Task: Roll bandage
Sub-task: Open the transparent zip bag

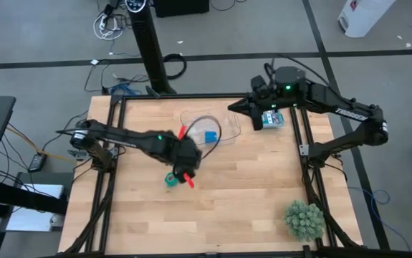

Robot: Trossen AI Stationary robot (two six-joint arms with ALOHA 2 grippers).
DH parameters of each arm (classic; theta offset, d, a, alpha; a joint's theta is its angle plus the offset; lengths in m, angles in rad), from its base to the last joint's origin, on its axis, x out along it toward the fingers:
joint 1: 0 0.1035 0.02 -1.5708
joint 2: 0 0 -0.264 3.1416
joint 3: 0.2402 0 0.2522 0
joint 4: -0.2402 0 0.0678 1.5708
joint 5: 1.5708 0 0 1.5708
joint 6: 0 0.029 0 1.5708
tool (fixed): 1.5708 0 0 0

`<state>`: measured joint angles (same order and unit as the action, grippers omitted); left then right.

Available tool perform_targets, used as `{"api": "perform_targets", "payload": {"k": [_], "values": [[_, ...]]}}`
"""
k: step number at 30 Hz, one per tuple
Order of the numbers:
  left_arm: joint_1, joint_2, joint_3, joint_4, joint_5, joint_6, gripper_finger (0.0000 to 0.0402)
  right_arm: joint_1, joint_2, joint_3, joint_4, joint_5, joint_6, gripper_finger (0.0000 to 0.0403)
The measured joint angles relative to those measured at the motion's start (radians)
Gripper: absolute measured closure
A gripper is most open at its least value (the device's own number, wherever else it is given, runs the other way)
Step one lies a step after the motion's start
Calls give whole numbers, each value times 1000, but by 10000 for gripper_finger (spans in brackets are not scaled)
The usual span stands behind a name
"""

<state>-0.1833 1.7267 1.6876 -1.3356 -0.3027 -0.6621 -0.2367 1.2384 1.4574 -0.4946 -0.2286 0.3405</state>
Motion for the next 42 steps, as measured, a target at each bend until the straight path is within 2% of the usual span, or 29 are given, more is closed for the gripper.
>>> {"api": "perform_targets", "payload": {"k": [7, 11, 13, 16, 19, 21, 25, 28, 35, 42], "values": [[74, -7, 249, 11, -231, -54, 254, -25, 39, 0, -5, -5, 65, 395], [93, -42, 334, 93, -409, -42, 254, -73, 39, 0, -9, -29, 94, 390], [94, -80, 345, 177, -470, 17, 254, -98, 39, 0, -1, -70, 94, 389], [100, -135, 332, 351, -482, 168, 254, -120, 38, 0, 37, -128, 94, 387], [100, -173, 305, 498, -428, 323, 254, -135, 38, 0, 110, -182, 110, 387], [104, -197, 281, 595, -344, 407, 254, -140, 38, 0, 141, -208, 127, 388], [119, -257, 168, 890, -38, 501, 254, -141, 38, 0, 141, -215, 131, 390], [146, -307, 54, 1034, 88, 483, 254, -140, 38, 0, 131, -217, 130, 390], [217, -469, -285, 1279, 172, 351, 254, -108, 43, 0, 138, -181, 135, 391], [288, -641, -567, 1329, 166, 255, 254, -104, 99, 0, 169, -131, 156, 391]]}}
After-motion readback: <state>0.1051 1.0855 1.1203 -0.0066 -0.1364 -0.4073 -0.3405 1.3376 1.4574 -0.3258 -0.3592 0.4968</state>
